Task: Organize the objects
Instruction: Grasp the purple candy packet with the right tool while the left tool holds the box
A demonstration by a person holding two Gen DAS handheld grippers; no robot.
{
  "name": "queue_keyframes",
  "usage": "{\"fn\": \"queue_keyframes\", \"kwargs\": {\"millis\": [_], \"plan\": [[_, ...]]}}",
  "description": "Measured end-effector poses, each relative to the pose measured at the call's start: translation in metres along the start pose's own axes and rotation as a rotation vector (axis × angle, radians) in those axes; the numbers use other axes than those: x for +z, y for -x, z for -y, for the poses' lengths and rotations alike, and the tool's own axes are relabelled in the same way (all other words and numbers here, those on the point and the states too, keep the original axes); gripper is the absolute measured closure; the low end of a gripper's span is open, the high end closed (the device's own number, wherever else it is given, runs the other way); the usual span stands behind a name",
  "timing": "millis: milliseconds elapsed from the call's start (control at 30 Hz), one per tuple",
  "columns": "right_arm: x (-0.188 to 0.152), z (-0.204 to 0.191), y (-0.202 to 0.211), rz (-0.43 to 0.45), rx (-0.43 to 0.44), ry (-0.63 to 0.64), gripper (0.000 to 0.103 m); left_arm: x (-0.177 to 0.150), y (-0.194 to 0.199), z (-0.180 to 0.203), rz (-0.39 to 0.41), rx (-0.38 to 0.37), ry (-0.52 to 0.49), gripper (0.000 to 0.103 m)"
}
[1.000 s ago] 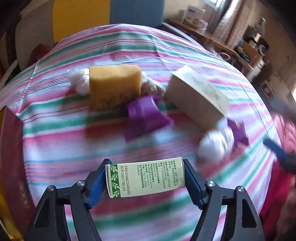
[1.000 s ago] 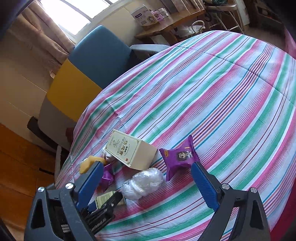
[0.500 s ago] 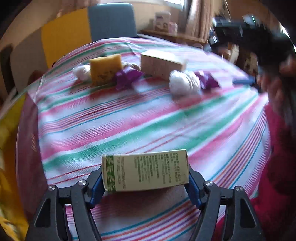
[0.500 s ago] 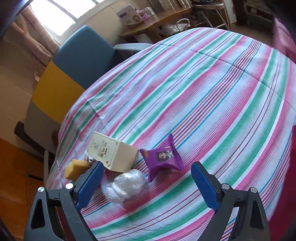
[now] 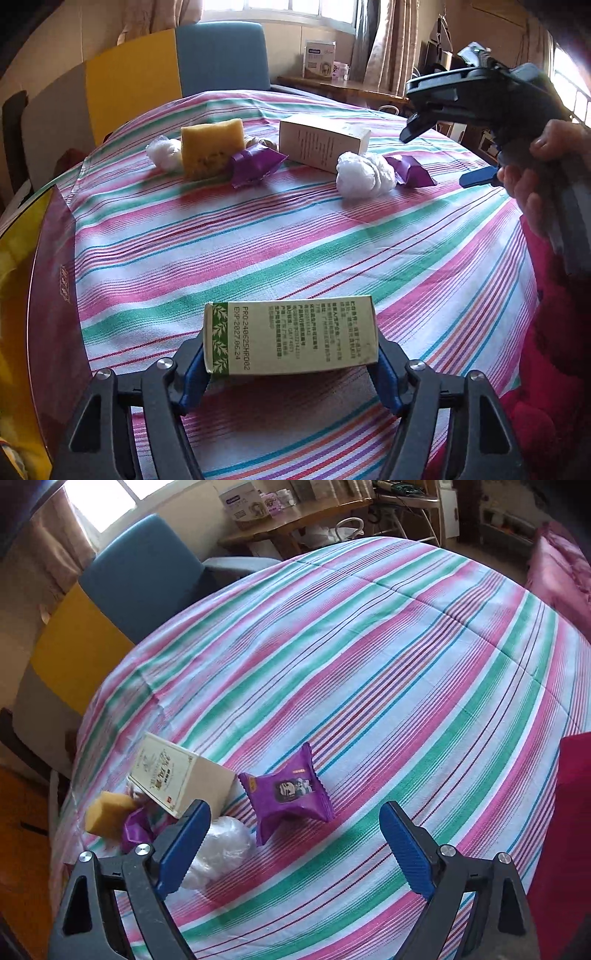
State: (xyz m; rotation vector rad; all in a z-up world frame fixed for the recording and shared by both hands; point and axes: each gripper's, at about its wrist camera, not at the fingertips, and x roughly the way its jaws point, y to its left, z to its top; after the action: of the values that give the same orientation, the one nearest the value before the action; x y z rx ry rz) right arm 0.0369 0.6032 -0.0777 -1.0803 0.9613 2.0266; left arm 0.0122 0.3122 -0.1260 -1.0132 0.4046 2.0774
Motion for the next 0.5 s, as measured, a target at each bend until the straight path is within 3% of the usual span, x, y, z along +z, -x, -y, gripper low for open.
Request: {"fn": "queue_keyframes", "kwargs": {"millis": [500], "plan": [[0.009,-0.047,-0.040,-0.041,-0.244,0.315,0.010,-0.003,0.002,-0.005,0.015,-0.040,0.012,0.030]]}}
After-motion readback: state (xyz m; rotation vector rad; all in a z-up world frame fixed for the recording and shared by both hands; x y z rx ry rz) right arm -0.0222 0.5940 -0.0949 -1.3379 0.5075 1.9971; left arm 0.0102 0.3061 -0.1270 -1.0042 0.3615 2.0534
